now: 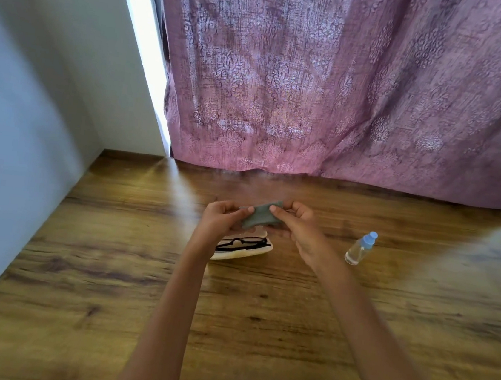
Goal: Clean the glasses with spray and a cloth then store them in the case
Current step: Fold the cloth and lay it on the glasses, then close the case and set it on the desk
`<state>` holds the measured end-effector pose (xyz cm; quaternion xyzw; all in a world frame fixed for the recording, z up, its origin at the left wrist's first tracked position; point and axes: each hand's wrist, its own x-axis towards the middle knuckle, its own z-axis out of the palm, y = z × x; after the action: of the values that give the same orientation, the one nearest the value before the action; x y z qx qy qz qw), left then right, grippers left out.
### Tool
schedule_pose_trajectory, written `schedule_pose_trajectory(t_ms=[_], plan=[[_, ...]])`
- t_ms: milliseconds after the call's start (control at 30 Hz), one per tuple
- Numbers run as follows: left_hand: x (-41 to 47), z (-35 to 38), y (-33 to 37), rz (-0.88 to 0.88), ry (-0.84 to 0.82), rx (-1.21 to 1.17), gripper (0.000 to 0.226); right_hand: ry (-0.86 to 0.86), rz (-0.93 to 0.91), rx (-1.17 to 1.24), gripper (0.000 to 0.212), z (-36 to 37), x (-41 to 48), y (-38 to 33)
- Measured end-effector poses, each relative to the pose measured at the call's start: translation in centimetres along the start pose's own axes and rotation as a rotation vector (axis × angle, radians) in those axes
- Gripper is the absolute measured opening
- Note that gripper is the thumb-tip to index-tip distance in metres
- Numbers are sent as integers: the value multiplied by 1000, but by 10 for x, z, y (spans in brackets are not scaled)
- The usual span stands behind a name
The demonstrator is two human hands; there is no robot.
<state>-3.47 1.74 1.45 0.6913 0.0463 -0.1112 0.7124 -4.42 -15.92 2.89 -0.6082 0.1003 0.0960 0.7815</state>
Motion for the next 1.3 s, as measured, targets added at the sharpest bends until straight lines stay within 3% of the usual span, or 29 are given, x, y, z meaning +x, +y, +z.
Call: schedule_pose_trajectory(t_ms=[233,433,633,1000,1300], plan=[[-1,-20,-28,-98,220,276,20,78,86,-215,12,18,13,30],[-2,-23,-37,-103,290,439,14,149,68,-506,18,24,23,50],[-6,-23,-42,-124,334,547,22,182,21,-740,19,24,23,59],[-25,-19,-49,-44,361,598,20,170,-24,-796,19,18,22,78],[-34,-12,-53,-15,502,651,31,197,-48,-815,28,17,21,80]])
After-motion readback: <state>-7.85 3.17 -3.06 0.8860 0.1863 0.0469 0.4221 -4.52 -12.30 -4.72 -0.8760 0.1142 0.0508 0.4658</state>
